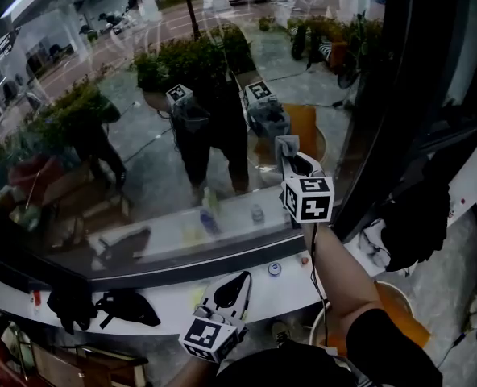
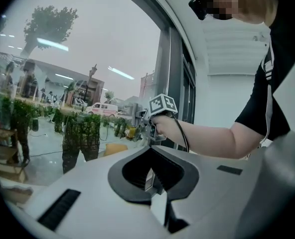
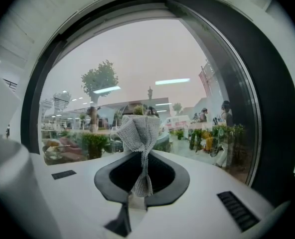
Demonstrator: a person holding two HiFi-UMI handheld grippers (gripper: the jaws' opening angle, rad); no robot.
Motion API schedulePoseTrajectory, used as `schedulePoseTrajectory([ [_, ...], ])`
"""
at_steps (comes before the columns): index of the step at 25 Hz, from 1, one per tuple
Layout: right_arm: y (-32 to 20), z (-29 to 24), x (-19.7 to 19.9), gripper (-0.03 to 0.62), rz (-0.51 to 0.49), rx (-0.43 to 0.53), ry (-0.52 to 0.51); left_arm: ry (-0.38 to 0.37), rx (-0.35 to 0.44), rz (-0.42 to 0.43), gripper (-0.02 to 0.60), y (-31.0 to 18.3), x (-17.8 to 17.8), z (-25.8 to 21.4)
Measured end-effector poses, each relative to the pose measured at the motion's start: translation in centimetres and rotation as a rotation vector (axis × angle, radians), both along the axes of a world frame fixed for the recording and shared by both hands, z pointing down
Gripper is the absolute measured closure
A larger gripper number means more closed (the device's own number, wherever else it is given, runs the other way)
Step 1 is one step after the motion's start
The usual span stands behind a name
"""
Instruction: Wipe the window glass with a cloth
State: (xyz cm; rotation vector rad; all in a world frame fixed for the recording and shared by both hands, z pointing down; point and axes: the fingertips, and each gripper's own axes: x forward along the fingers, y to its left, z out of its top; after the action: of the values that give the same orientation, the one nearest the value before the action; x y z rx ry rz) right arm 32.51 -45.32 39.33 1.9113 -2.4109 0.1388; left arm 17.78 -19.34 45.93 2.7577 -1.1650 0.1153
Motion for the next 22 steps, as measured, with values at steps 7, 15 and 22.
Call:
schedulePoseTrajectory([
  [7,-0.2,0.6,1.9,0.549,0.006,0.001,-0.004,-0.034,0.006,0.005,0.574,-0.4,0.9,-0.5],
  [15,-0.3,0.7,2.0,0.549,-0.011,0.007,0.001,-0.039,0.031,-0.052,0.574,-0.9,-0.3,-1.3],
  [22,-0.2,0.5,1.6,0.549,-0.028,0.020,0.015,-0.023,0.045,-0.085,0.574,-1.4,-0.8,-1.1],
])
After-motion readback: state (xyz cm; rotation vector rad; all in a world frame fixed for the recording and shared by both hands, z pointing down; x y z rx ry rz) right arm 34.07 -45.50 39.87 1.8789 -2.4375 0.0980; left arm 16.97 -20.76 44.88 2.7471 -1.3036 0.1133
